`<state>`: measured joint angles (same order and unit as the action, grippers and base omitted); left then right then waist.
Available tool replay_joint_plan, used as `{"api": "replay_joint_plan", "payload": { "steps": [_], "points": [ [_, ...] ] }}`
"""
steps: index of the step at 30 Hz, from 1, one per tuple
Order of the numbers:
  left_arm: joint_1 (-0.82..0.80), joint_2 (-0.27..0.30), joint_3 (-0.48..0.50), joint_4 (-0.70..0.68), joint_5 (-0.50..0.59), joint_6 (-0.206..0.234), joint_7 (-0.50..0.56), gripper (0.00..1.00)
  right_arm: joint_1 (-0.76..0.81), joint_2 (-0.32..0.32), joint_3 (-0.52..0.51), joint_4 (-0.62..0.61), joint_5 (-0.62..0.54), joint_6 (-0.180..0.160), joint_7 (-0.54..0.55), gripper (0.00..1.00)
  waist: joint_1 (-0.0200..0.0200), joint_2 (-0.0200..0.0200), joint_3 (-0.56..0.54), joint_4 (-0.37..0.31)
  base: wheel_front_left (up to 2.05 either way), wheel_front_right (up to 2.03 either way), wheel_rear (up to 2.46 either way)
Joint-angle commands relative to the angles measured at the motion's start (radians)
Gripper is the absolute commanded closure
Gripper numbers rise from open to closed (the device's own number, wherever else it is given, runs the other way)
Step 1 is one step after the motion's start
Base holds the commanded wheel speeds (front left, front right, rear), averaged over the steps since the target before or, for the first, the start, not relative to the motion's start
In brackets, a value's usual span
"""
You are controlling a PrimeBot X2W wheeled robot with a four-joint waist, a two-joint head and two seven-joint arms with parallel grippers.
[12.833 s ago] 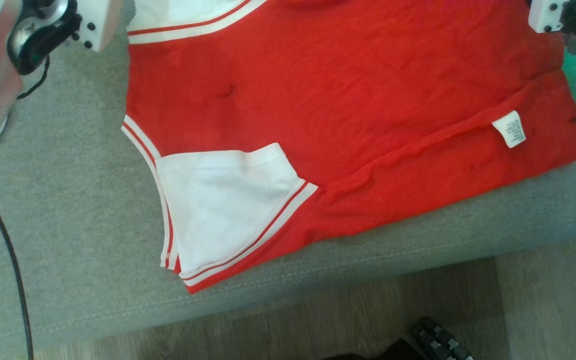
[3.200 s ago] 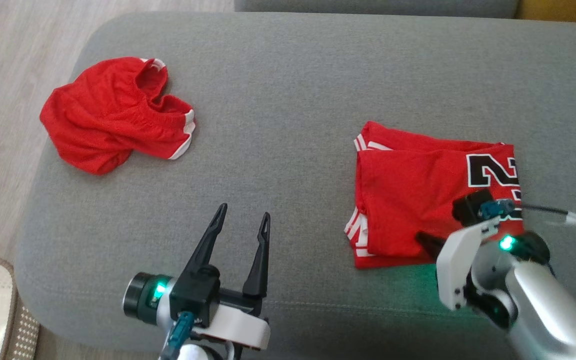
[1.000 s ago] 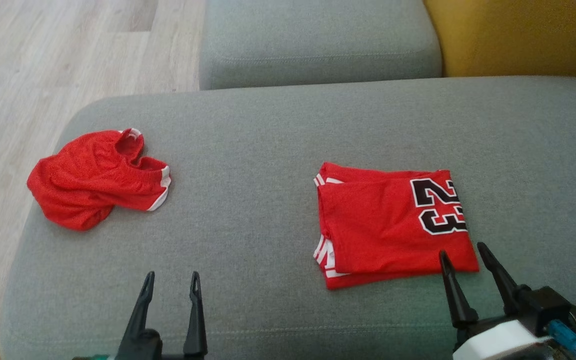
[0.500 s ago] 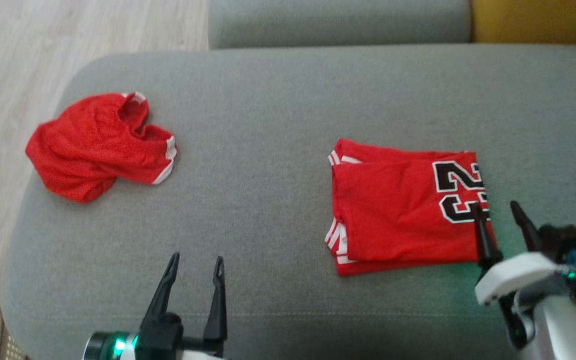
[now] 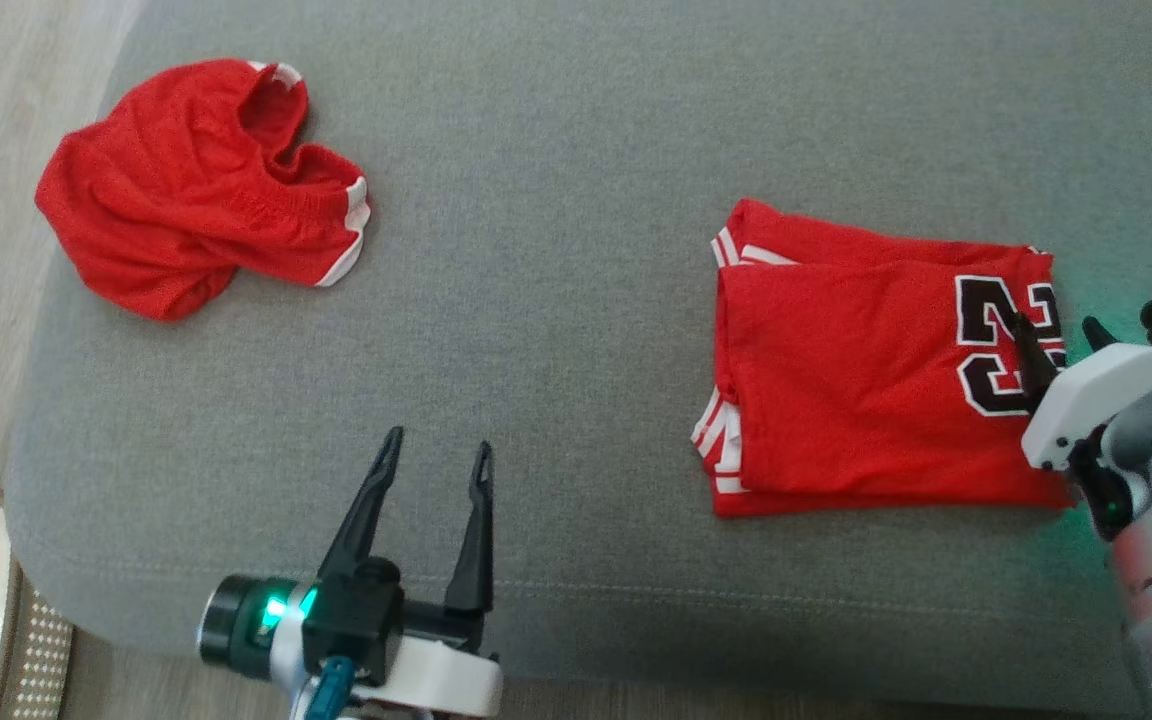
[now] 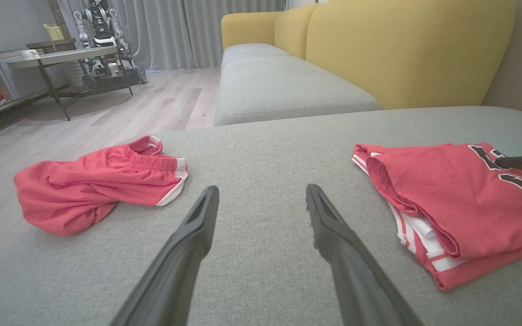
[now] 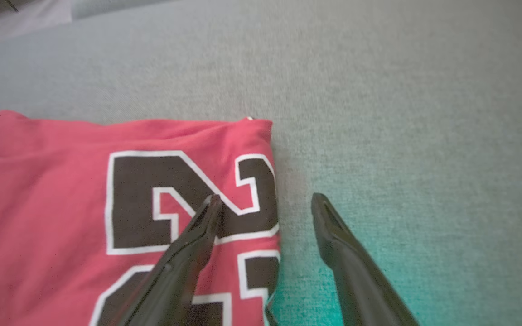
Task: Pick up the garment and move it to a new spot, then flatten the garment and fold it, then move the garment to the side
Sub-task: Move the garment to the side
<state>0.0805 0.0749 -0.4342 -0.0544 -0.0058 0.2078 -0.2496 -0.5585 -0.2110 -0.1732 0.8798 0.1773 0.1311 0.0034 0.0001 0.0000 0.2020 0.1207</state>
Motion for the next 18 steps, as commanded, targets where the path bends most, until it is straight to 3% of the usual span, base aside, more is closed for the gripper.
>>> {"api": "replay_joint_plan", "payload": {
  "steps": [1, 2, 3, 6, 7, 13, 18],
  "points": [
    [-0.034, -0.008, 0.025, -0.027, -0.003, -0.001, -0.012, 0.0, -0.03, -0.015, 0.025, -0.022, 0.004, 0.0, 0.002, 0.0, -0.0001, 0.0, 0.012, 0.008, 0.0, 0.0, 0.0],
    [-0.039, -0.009, 0.023, -0.027, -0.003, -0.001, -0.012, 0.0, -0.04, -0.018, 0.025, -0.006, 0.009, 0.0, 0.016, 0.0, -0.0001, 0.0, 0.018, 0.009, 0.0, 0.0, 0.0],
    [-0.043, -0.01, 0.021, -0.028, -0.003, 0.001, -0.012, 0.0, -0.048, -0.019, 0.032, 0.006, 0.013, 0.0, 0.028, 0.07, -0.0001, 0.0, 0.023, 0.008, 0.0, 0.0, 0.0],
    [-0.054, -0.012, 0.019, -0.028, -0.005, 0.006, -0.012, 0.0, -0.066, -0.013, 0.07, 0.022, 0.051, 0.0, 0.054, 0.67, -0.0001, 0.0, 0.034, 0.005, 0.0, 0.0, 0.0],
    [-0.057, -0.013, 0.018, -0.026, -0.006, 0.007, -0.012, 0.0, -0.068, -0.014, 0.088, 0.019, 0.065, 0.0, 0.053, 0.97, -0.0001, 0.0, 0.037, 0.003, 0.0, 0.0, 0.0],
    [-0.075, -0.015, 0.009, -0.026, -0.005, 0.014, -0.012, 0.0, -0.092, -0.072, 0.126, 0.01, 0.104, 0.0, 0.023, 1.0, -0.0001, 0.0, 0.056, -0.012, 0.0, 0.0, 0.0],
    [-0.1, -0.019, -0.009, -0.058, -0.022, 0.006, -0.012, 0.0, -0.147, -0.176, 0.092, 0.006, 0.057, 0.0, -0.014, 1.0, -0.0001, 0.0, 0.092, -0.035, 0.0, 0.0, 0.0]
  ]
}}
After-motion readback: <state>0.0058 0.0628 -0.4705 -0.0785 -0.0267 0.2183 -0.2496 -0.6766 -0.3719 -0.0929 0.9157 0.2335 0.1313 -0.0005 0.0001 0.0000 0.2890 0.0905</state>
